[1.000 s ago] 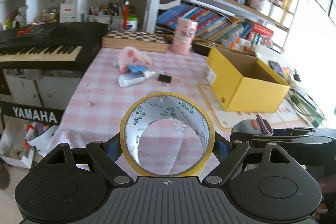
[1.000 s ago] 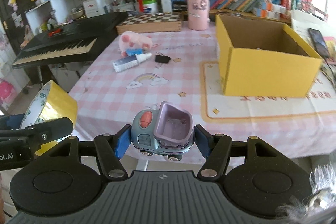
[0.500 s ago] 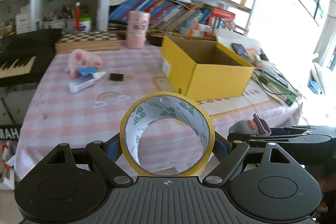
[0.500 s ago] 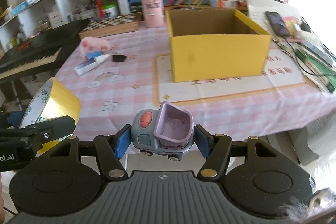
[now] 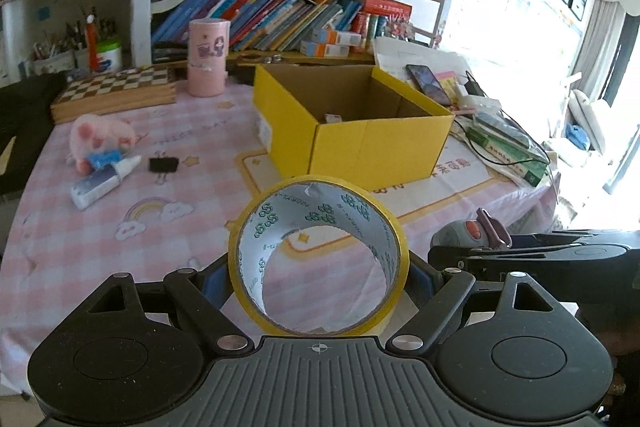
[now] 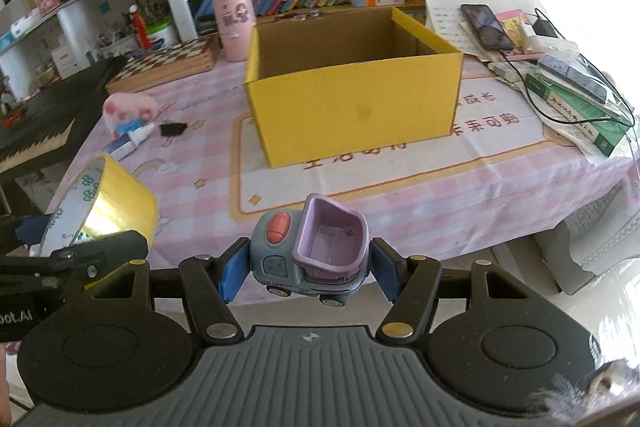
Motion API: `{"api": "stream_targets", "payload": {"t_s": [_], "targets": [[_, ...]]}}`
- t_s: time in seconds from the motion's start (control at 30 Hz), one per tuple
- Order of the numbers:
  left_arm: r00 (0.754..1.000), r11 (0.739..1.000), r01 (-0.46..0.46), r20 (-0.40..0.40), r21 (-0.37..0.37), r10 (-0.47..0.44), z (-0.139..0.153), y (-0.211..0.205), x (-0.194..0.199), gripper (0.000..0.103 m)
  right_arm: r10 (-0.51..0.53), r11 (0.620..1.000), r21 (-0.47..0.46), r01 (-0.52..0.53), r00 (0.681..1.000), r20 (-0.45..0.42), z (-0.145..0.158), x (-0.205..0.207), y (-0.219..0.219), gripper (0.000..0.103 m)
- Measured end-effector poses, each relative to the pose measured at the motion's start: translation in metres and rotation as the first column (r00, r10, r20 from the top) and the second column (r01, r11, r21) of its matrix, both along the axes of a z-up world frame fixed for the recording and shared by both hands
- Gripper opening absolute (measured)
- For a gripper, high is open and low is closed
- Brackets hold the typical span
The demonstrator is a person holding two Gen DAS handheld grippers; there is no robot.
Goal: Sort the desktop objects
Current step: 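Carry the tape roll and toy car toward the yellow box with both tools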
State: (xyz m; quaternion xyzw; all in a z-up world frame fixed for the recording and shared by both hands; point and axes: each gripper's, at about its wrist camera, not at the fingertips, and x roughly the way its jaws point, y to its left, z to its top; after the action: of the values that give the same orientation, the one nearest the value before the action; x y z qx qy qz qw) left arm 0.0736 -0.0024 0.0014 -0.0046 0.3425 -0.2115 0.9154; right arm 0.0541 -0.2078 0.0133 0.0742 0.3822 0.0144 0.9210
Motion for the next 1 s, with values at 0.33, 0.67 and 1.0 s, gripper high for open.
{"api": "stream_targets", "payload": {"t_s": [0.33,0.67,1.0], "targets": [[0.999,0.999,0.038,0.002,0.011,-0.038,0.002,-0.038,0.028,0.085,-0.015,1.0,0.01,0.015,1.0,-0.006,0.001,0.031,-0.034,0.061],[0.998,0.998,0.065,0.022,0.019,-0.065,0.005,-0.083,0.049,0.085,-0.01,1.0,-0.003,0.01,1.0,-0.006,0.004,0.059,-0.074,0.061],[0.991,0.999,0.022,0.131,0.048,-0.028,0.019,-0.121,0.063,0.085,0.017,1.0,0.017,-0.018,0.999,0.051,0.011,0.087,-0.115,0.061]]}}
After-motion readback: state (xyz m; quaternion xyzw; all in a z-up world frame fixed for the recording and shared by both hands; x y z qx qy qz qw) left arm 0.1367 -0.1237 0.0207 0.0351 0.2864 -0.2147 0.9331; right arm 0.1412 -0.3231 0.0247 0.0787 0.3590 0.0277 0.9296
